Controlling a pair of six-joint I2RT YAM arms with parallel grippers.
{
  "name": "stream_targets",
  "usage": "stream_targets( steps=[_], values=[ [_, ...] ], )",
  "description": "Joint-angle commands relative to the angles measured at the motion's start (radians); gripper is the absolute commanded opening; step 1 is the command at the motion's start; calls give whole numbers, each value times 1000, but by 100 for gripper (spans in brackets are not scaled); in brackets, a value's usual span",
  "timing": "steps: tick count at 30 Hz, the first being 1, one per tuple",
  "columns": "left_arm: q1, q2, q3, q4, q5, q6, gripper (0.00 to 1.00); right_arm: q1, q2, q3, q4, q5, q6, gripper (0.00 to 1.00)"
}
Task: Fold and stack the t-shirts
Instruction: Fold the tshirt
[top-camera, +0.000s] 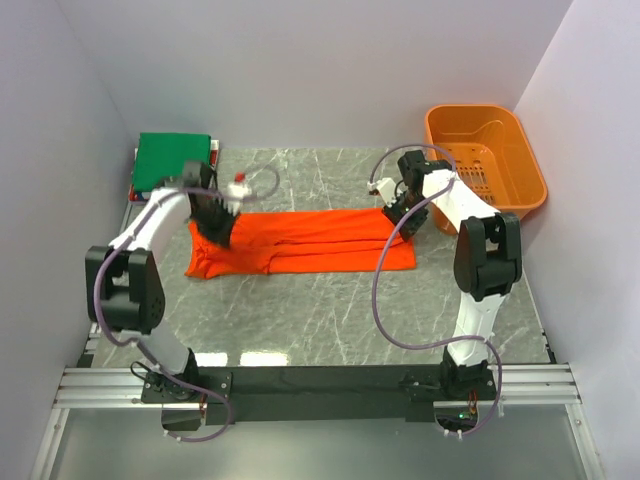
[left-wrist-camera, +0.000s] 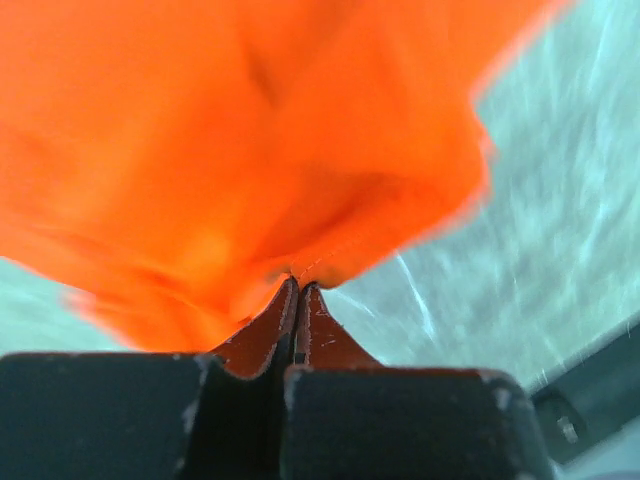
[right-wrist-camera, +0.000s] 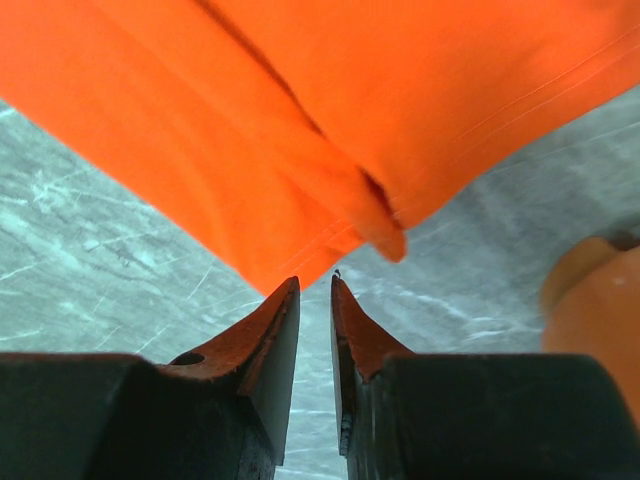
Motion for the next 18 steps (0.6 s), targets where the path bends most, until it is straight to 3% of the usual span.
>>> stream_targets(
  steps=[1,5,9,11,15,18],
  values=[
    [26,103,197,-55,94,-10,1,-10,20,64,-11,5,-23,27],
    [59,280,454,-32,117,-61,1,-13,46,110,-25,3,-26,34],
    [103,439,624,8,143,-142,1,-16,43,133,-29,2,-25,47],
    [140,508,689,24,150,-171,1,-15,32,139,-34,-3,-25,47],
    [155,548,693,92,142,-205,1,-15,15,119,-20,-3,-23,46],
    [161,512,612,180,127,-207,1,-15,14,99,0,2,-20,39]
  ],
)
